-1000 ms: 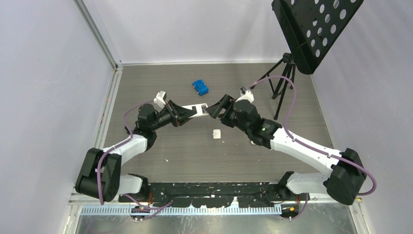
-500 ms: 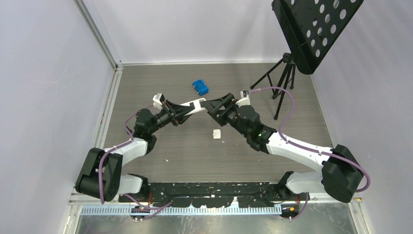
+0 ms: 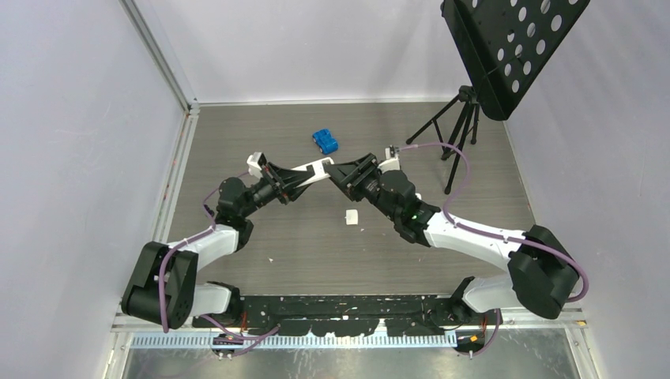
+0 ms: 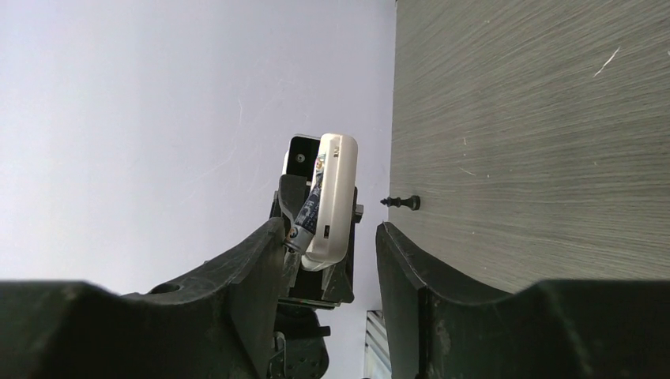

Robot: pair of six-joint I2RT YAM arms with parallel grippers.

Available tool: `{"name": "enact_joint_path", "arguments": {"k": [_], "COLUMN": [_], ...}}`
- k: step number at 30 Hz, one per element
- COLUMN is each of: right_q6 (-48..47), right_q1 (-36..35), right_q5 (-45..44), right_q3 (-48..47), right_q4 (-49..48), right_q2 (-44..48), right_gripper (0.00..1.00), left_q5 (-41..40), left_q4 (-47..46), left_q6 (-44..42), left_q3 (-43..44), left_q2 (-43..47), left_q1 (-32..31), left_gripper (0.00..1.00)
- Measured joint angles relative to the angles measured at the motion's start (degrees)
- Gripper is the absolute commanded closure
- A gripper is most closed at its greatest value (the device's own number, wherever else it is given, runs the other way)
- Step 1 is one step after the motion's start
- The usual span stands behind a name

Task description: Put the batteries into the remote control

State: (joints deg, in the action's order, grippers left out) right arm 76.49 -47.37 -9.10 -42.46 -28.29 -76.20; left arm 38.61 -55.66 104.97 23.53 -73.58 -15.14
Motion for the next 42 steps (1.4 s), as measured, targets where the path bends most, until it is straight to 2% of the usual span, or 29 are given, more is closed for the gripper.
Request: {"name": "enact_joint_path", "arguments": {"k": [12,19,25,30,32,35,38,40,42], "right_q6": [1.4,1.9,2.0,3.9,4.1,4.2,2.4,0.4,-1.7], "right_q1": [0.0,0.0,0.2,0.4,0.4,0.6,1.0,1.5,2.0], "right_q5": [0.2,0.2,0.2,0.6,0.8,1.2,1.6,2.3,3.7], "right_q3": [-0.1,-0.4,-1.2,-2.1,-2.1,-2.1,-1.6,-1.0,-0.7], "right_q4": [-1.7,-1.6,-0.9,0.2,0.2,0.3,0.5,0.5,0.5], "right_q2": [-1.4,-1.5,-2.2,-2.6,-2.6,-2.6,-2.6,-2.5,-2.4], "right_gripper": [0.64,0.66,0.82,0.85,0.79,0.51,0.31,0.24,0.21], "left_q5": [0.0,0.0,-0.1,-0.6,-0.7,-0.9,-0.2,0.3,0.6], "left_q4": [-0.2,-0.2,-0.1,-0.1,0.2,0.7,3.1,5.1,7.6], "left_q6": [0.1,0.1,0.1,-0.4,-0.8,-2.3,-5.5,-8.5,-11.5], "left_q3": [-0.5,-0.5,-0.5,-0.5,-0.5,-0.5,-0.5,-0.2,0.2], "left_q2": [0.0,0.3,0.7,1.1,1.4,1.7,2.7,3.3,3.8], "left_q1": [0.0,0.0,0.2,0.3,0.3,0.3,0.3,0.2,0.2], "left_gripper": [1.0,1.0,1.0,1.0,1.0,1.0,1.0,1.0,1.0]}}
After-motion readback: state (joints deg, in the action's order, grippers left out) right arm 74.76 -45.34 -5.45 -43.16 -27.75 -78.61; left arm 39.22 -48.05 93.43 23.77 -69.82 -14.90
